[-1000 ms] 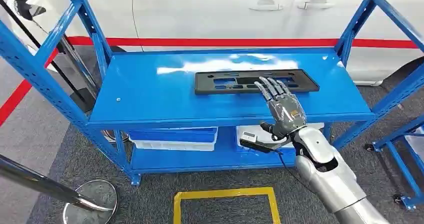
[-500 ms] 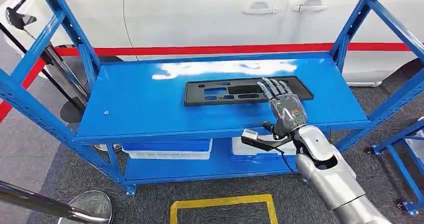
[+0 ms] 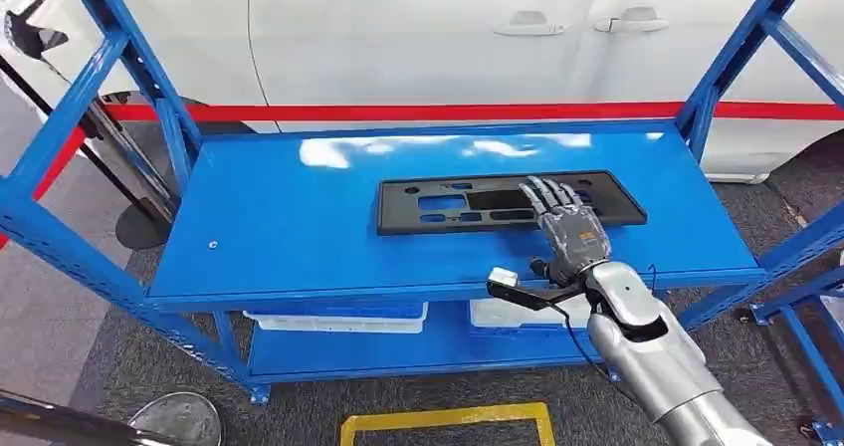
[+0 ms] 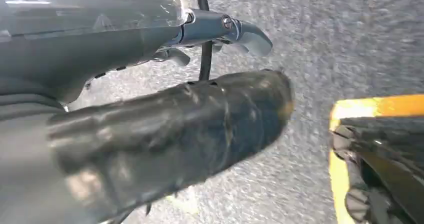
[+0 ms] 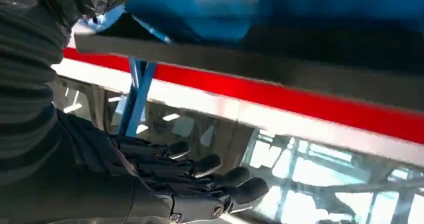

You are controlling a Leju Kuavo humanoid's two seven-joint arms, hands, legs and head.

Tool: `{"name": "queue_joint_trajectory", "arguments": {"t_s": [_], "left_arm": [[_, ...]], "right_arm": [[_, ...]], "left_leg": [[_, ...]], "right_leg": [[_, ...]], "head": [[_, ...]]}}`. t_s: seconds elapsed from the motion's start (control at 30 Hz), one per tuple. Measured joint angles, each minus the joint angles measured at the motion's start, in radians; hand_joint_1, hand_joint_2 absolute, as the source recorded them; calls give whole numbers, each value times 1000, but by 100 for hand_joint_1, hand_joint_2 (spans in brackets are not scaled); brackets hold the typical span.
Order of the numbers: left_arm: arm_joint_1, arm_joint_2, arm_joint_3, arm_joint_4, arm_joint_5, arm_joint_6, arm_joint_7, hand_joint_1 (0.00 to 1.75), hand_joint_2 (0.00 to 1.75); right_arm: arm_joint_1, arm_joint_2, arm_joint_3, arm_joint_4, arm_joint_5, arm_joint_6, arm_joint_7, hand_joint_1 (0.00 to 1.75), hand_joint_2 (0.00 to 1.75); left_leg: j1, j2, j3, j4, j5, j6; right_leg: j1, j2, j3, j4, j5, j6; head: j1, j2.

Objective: Take the parts from the cabinet and place them on the table.

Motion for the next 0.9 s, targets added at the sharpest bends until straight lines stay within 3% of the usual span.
{"name": "queue_joint_trajectory", "arguments": {"t_s": [0.07, 0.1, 0.17, 0.2, 0.3, 0.33, 0.37, 0.4, 0.47, 0.53, 0.57, 0.6, 0.63, 0.67, 0.7, 0.8, 0.83, 0.87, 0.9], "left_arm": [[-4, -1, 0, 0, 0, 0, -3, 0, 0], [-3, -1, 0, 0, 0, 0, -5, 0, 0], [-5, -1, 0, 0, 0, 0, -7, 0, 0], [-6, -2, 0, 0, 0, 1, -9, 0, 0], [-7, -2, 0, 0, 0, 3, -11, 0, 0], [-5, -2, 0, 0, 0, 3, -11, 0, 0], [-2, -2, 0, 0, 0, 3, -11, 0, 0], [0, -2, 0, 0, 0, 4, -11, 0, 0], [1, -2, 0, 0, 0, 7, -11, 0, 0], [-3, -1, 0, 1, 0, 8, -11, 0, 0], [-2, -1, 0, 1, 0, 9, -13, 0, 0], [1, 0, 0, 1, 0, 9, -11, 0, 0], [3, 0, 0, 1, 0, 9, -11, 0, 0], [3, -1, 0, 1, 0, 9, -11, 0, 0], [2, -1, 0, 1, 0, 9, -11, 0, 0], [0, -1, 0, 1, 0, 9, -12, 0, 0], [0, -1, 0, 1, 0, 9, -12, 0, 0], [1, -1, 0, 1, 0, 8, -11, 0, 0], [2, -1, 0, 1, 0, 8, -11, 0, 0]], "right_arm": [[4, 1, 0, 20, 8, 4, -1, 0, 175], [1, 3, 0, 32, 13, 5, -2, 0, 175], [-4, 13, 0, 54, 19, 5, -5, 0, 175], [-10, 17, 0, 68, 22, 5, -5, 0, 175], [-14, 36, 0, 108, 25, 3, -6, 0, 175], [-15, 41, 0, 116, 25, 3, -7, 0, 175], [-16, 46, 0, 124, 25, 4, -7, 0, 175], [-19, 51, 0, 131, 25, 5, -7, 0, 175], [-25, 62, 0, 147, 29, 7, -7, 0, 175], [-36, 73, 0, 169, 32, 5, -7, 0, 175], [-44, 74, 0, 171, 32, 5, -7, 0, 175], [-44, 80, 1, 177, 34, 5, -7, 0, 175], [-43, 82, 1, 182, 34, 4, -7, 0, 175], [-44, 82, 1, 185, 34, 3, -7, 0, 175], [-47, 82, 1, 190, 34, 2, -7, 0, 175], [-47, 83, 2, 202, 34, 0, -7, 0, 175], [-47, 84, 3, 205, 34, 0, -9, 0, 175], [-47, 85, 4, 206, 34, 0, -11, 0, 175], [-47, 86, 5, 207, 34, 0, -14, 72, 175]], "left_leg": [[3, 0, 7, -1, -9, -17], [0, 0, 9, 8, -3, -24], [5, 2, 4, 39, -23, -31], [5, 2, -25, 94, -42, -34], [7, 2, -158, 300, -120, -38], [7, 2, -182, 316, -111, -39], [7, 2, -180, 286, -79, -35], [6, 2, -159, 219, -29, -29], [0, 2, -92, 37, 86, -11], [-11, -1, -91, 26, 13, -7], [-12, -1, -83, 18, 32, -2], [-10, 0, -80, 8, 50, 8], [-4, -1, -54, 2, 54, 12], [-1, 3, -40, -8, 54, 14], [-1, 3, -34, -13, 53, 16], [-1, 2, -28, -13, 40, 21], [0, 3, -22, -13, 34, 20], [0, 3, -13, -13, 27, 18], [1, 3, -2, -13, 19, 15]], "right_leg": [[8, 1, 12, -9, 15, -21], [7, 1, 17, -12, 14, -28], [0, 5, 47, -22, 12, -44], [1, 5, 54, -22, 7, -52], [8, 5, 76, -22, -14, -59], [10, 8, 87, -22, -23, -60], [13, 10, 100, -22, -31, -60], [14, 11, 113, -22, -40, -59], [17, 12, 135, -22, -59, -56], [16, 19, 137, -24, -70, -43], [16, 19, 138, -30, -74, -36], [18, 19, 150, -10, -57, -32], [22, 20, 156, -9, -58, -29], [16, 16, 152, 10, -67, -25], [15, 12, 131, 52, -82, -18], [4, 12, -8, 254, -187, -2], [1, 11, -36, 280, -189, 1], [-3, 10, -43, 265, -164, 4], [-6, 8, -28, 205, -109, 4]], "head": [[2, 0], [0, 0], [1, 0], [-1, 0], [-1, 0], [-1, 0], [-1, 0], [-1, 0], [0, 0], [-1, 0], [0, 0], [-1, 0], [0, 0], [0, 0], [2, 0], [1, 0], [1, 0], [2, 0], [1, 0]]}}
